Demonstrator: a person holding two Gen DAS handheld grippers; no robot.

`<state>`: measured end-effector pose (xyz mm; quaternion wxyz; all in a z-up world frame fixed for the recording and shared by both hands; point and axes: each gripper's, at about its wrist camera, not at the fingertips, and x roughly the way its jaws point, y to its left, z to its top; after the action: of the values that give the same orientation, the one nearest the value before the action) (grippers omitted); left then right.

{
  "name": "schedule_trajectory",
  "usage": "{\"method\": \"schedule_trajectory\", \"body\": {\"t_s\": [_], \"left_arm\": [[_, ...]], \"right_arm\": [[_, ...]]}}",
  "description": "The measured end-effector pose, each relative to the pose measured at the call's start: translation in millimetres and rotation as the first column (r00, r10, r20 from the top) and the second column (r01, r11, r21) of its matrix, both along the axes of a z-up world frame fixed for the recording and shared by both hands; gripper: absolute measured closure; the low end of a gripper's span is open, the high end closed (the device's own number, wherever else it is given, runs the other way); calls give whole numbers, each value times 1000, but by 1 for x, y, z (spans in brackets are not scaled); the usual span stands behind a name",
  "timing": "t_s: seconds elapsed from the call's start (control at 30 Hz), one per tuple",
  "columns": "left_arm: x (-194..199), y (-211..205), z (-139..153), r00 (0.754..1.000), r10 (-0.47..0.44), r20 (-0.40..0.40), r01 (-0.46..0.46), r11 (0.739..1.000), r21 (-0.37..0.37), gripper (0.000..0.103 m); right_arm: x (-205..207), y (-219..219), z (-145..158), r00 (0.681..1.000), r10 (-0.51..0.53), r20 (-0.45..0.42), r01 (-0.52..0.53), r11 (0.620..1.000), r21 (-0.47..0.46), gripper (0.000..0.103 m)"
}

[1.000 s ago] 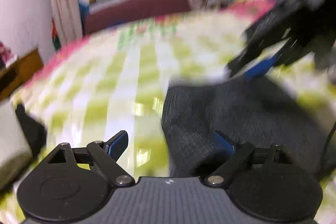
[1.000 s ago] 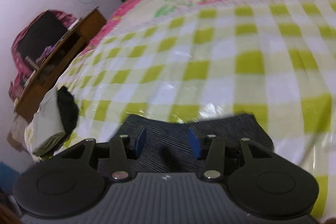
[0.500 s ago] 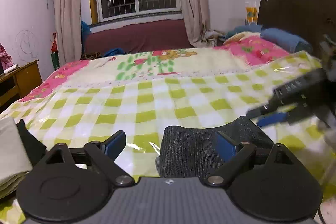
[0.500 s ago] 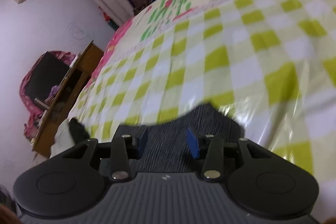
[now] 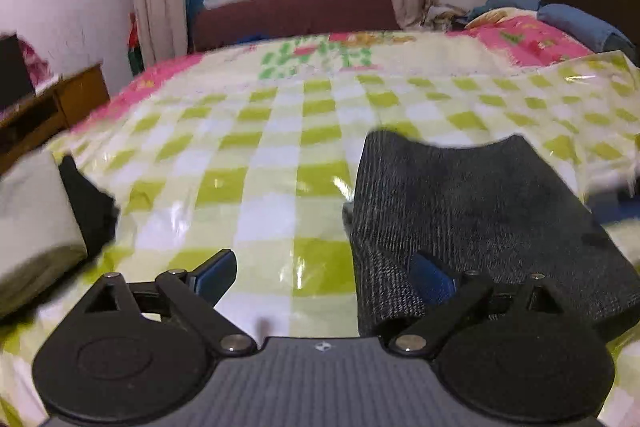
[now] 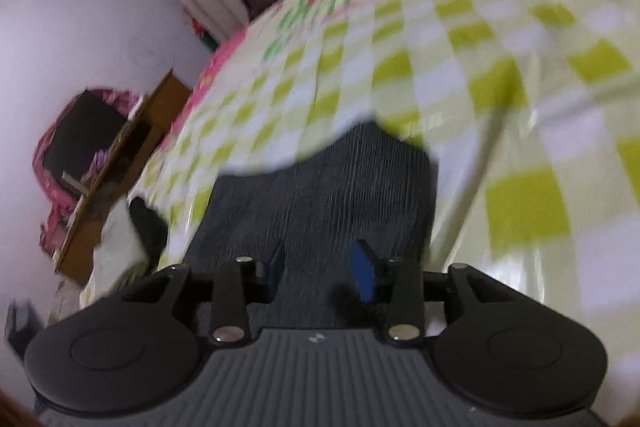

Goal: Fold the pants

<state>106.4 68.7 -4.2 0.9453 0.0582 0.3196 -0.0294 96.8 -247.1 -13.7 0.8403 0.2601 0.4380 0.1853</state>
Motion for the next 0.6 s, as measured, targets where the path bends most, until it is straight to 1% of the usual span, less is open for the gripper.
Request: {"method": "schedule_trajectory", "body": {"t_s": [0.03,0.07,0.1,0.13,0.17,0.2,0.23,0.27,0.3,0.33,0.37,0.4,0.43,0.47,0.53,0.6], "left_arm": [[2,7,-5,999,11,-30,-12,999,-36,0],[3,14,-7,998,28,-64,-34,996,-88,0],[1,22,-3,994,51,-98,-65,986,-151,0],[-3,28,2,993,67,-102,-86,978,-188,0],[-7,30,7,994,75,-79,-88,978,-190,0],[-12,29,12,996,71,-51,-78,985,-152,0],[-13,26,13,997,65,-50,-70,991,-111,0],[-11,23,11,996,62,-67,-67,995,-73,0],[-9,21,9,994,70,-90,-73,996,-41,0],[-11,21,9,992,83,-93,-86,996,-37,0],[-15,21,11,992,94,-81,-98,994,-47,0],[-22,21,14,993,100,-62,-104,993,-51,0],[-29,20,17,994,99,-42,-101,994,-39,0],[-35,17,20,995,99,-35,-99,995,-9,0],[-47,10,20,993,115,-28,-113,991,74,0],[-61,3,20,994,108,-25,-105,990,91,0]], "right_arm": [[-3,5,-7,1000,8,-10,-8,999,-41,65],[-4,9,-12,1000,5,-23,-7,997,-72,69],[-6,10,-11,999,-12,-30,9,997,-79,70],[-11,9,-5,1000,-25,-18,24,997,-73,69],[-15,8,3,1000,-24,6,24,998,-62,66],[-21,7,12,999,-16,39,18,998,-63,67],[-24,8,15,998,-12,58,17,996,-83,65],[-26,9,15,998,-10,56,17,993,-119,61],[-26,11,12,1000,-10,22,14,988,-157,60],[-28,10,8,999,-30,-17,27,984,-178,60],[-33,8,6,999,-47,-26,42,984,-175,60],[-42,5,8,999,-52,-11,49,988,-148,60],[-50,3,10,999,-51,1,51,991,-123,60],[-57,1,12,998,-54,8,55,992,-114,60],[-69,2,14,997,-67,27,70,988,-140,60],[-76,4,13,996,-81,35,86,981,-173,60]]}}
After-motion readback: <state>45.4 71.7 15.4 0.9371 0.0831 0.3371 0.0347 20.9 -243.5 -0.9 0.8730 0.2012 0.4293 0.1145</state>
